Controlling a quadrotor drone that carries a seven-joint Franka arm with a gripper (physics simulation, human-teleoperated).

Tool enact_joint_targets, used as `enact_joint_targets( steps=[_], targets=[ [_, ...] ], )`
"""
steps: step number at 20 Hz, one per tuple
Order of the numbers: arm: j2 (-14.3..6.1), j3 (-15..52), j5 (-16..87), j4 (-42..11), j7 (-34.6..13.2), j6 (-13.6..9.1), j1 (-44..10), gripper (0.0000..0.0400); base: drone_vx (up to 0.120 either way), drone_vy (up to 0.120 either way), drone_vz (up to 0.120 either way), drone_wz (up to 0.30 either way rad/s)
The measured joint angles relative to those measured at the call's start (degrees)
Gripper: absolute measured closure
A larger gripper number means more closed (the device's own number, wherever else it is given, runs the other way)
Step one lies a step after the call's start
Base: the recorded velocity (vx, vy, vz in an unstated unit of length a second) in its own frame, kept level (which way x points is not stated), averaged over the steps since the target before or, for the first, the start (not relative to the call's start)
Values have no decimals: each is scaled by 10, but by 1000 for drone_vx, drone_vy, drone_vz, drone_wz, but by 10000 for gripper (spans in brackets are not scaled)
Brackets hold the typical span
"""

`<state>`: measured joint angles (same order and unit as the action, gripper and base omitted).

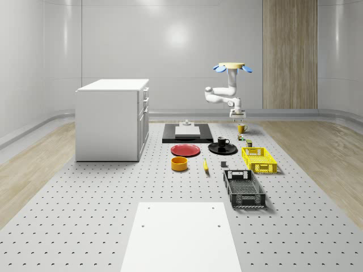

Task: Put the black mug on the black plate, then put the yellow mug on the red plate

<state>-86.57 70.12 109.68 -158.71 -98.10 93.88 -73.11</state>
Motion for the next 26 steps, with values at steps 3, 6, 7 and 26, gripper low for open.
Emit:
enact_joint_targets(
  steps=[3, 6, 7, 26],
  targets=[
    [0, 0, 0, 0, 0, 0, 0, 0, -120, 0, 0, 0],
    [0, 0, 0, 0, 0, 0, 0, 0, -120, 0, 0, 0],
    [0, 0, 0, 0, 0, 0, 0, 0, -120, 0, 0, 0],
    [0, 0, 0, 0, 0, 0, 0, 0, -76, 23, -15, 0]
  ],
)
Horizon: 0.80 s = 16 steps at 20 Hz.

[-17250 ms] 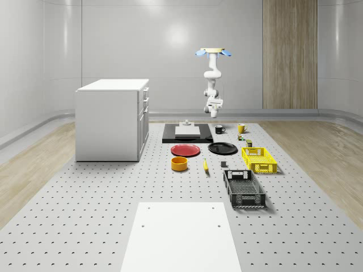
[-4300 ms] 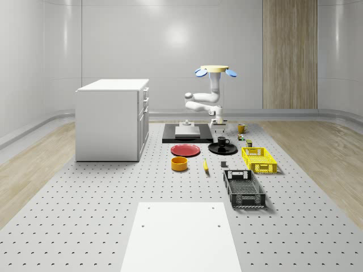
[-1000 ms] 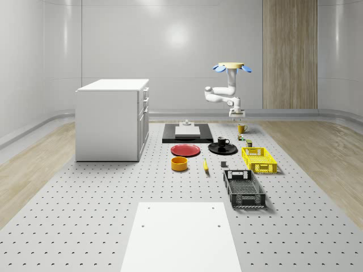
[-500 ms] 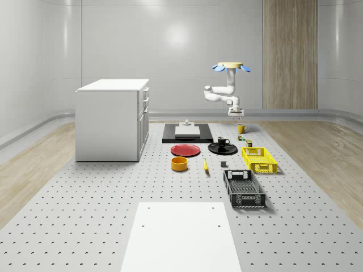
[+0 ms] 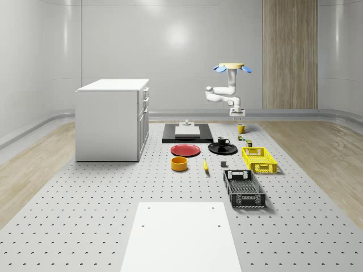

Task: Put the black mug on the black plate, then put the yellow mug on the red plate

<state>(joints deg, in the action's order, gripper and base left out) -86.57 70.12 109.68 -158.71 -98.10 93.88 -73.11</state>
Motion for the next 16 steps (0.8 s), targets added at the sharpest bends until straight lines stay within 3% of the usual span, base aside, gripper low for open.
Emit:
enact_joint_targets(
  steps=[6, 16],
  targets=[
    [0, 0, 0, 0, 0, 0, 0, 0, 0, 0, -100, 0],
    [6, -36, 35, 14, -9, 12, -16, 0, 0, 0, 0, 0]
  ],
)
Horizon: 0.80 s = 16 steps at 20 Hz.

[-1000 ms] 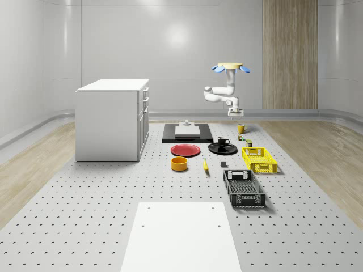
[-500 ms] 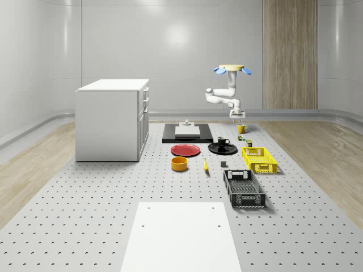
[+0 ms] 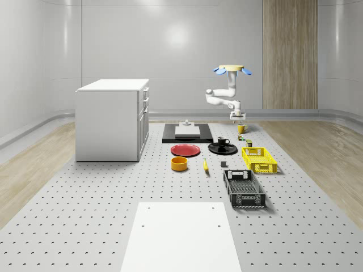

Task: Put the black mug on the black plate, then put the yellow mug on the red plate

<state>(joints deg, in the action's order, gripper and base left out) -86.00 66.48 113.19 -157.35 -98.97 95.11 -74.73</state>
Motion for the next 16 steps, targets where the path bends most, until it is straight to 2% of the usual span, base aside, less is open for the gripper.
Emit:
enact_joint_targets(
  steps=[16],
  targets=[
    [13, -39, 40, 17, -3, 9, -12, 0, 0, 0, 0, 0]
  ],
)
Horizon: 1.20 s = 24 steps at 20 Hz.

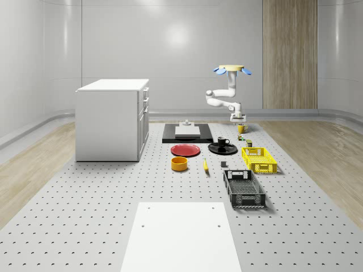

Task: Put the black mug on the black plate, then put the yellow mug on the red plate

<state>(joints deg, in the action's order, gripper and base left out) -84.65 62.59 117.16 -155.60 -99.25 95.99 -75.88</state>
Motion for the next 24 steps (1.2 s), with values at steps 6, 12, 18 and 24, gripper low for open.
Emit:
enact_joint_targets(
  steps=[6, 12, 18, 24],
  targets=[
    [6, -3, 4, 1, -3, -4, -3, 0, 0, 0, 0, 0],
    [10, -9, 12, 4, -3, -5, -4, 0, 0, 0, 0, 0],
    [14, -12, 16, 5, 0, -6, -1, 0, 0, 0, 0, 0],
    [17, -13, 18, 5, 3, -9, 2, 128, 0, 0, 0, 0]
  ],
)
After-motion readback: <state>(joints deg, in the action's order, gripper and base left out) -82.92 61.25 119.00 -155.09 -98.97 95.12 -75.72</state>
